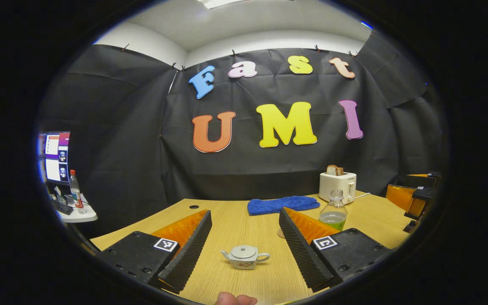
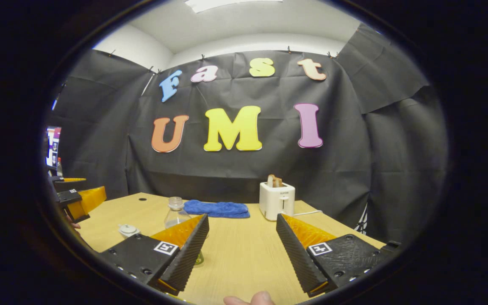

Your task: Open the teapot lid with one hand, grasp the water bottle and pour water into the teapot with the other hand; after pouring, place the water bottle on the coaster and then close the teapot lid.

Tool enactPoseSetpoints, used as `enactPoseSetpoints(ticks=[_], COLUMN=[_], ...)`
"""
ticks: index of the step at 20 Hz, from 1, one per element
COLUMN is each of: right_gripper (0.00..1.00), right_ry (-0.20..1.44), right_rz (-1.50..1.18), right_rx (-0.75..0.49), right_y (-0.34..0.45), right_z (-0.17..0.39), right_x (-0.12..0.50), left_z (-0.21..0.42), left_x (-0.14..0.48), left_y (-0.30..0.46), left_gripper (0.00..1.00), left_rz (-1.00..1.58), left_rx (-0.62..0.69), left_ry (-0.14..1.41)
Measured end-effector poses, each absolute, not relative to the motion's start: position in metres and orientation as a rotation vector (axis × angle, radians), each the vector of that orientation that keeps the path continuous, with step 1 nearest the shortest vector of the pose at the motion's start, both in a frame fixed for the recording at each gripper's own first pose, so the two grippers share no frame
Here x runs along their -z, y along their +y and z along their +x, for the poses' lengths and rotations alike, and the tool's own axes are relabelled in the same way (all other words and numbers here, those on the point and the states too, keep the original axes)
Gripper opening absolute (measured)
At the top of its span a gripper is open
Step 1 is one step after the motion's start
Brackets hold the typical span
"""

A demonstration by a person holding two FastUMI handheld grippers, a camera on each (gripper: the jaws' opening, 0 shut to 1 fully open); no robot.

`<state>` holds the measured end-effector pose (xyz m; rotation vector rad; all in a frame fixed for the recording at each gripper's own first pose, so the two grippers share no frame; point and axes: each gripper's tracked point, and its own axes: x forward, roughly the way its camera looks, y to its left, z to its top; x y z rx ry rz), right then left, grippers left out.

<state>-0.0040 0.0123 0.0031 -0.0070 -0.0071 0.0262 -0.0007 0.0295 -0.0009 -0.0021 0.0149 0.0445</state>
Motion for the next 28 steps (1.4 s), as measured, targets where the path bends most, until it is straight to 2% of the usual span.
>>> enactPoseSetpoints(ticks=[10, 11, 21, 23, 28], right_gripper=[0.95, 0.98, 0.95, 0.95, 0.97], right_ry=[0.021, 0.03, 0.09, 0.087, 0.098], right_rz=[0.006, 0.012, 0.034, 0.031, 0.038], right_rx=[-0.061, -0.068, -0.088, -0.073, -0.045], right_y=[0.02, 0.021, 0.017, 0.009, -0.008], right_z=[0.0, 0.002, 0.015, 0.017, 0.022], right_x=[0.014, 0.018, 0.047, 0.047, 0.055], left_z=[0.002, 0.002, 0.018, 0.027, 0.052], left_x=[0.014, 0.016, 0.071, 0.08, 0.104], left_y=[0.031, 0.034, 0.03, 0.027, 0.028], left_gripper=[1.0, 1.0, 1.0, 0.99, 0.81], left_rz=[0.006, 0.003, -0.005, -0.024, -0.036], left_rx=[-0.048, -0.054, -0.025, -0.012, -0.014], left_ry=[0.053, 0.059, 0.184, 0.204, 0.28])
